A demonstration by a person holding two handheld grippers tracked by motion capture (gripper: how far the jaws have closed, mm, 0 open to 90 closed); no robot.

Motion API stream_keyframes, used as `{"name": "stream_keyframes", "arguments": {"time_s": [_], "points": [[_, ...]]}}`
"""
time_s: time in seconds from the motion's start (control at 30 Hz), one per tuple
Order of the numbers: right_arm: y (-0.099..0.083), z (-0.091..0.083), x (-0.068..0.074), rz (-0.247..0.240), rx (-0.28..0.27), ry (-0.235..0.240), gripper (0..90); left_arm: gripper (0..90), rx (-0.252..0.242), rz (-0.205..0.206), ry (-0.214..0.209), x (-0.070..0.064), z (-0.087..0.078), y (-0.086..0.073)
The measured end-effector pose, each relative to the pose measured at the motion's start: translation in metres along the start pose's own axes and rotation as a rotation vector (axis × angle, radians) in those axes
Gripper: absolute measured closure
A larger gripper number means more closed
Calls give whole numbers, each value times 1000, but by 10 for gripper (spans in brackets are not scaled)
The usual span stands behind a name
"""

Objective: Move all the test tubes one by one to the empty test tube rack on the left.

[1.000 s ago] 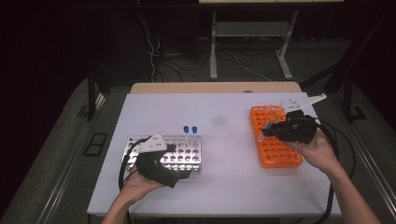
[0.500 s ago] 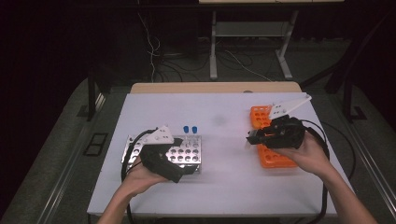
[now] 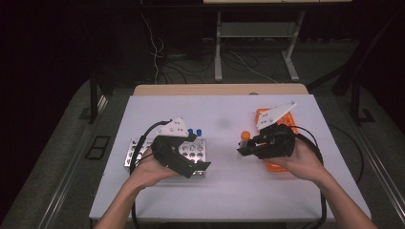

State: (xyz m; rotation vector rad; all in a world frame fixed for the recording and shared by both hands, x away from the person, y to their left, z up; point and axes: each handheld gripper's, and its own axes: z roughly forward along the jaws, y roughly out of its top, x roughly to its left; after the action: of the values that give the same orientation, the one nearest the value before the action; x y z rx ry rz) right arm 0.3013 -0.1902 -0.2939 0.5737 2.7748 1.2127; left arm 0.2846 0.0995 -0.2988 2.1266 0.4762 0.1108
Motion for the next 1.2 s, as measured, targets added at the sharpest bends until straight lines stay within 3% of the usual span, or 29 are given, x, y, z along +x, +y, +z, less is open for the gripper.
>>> {"name": "stream_keyframes", "arguments": {"time_s": [0.3,0.6,0.9,1.2], "points": [[8,15,7,-28,26,30,739,92,15,37,-38,-1,4,19],[14,33,16,-61,59,65,739,206,30,63,-101,-2,11,30],[19,50,25,-87,83,92,739,485,79,108,-166,-4,19,38],[21,58,29,-104,92,104,739,682,141,131,-173,-4,23,41]]}}
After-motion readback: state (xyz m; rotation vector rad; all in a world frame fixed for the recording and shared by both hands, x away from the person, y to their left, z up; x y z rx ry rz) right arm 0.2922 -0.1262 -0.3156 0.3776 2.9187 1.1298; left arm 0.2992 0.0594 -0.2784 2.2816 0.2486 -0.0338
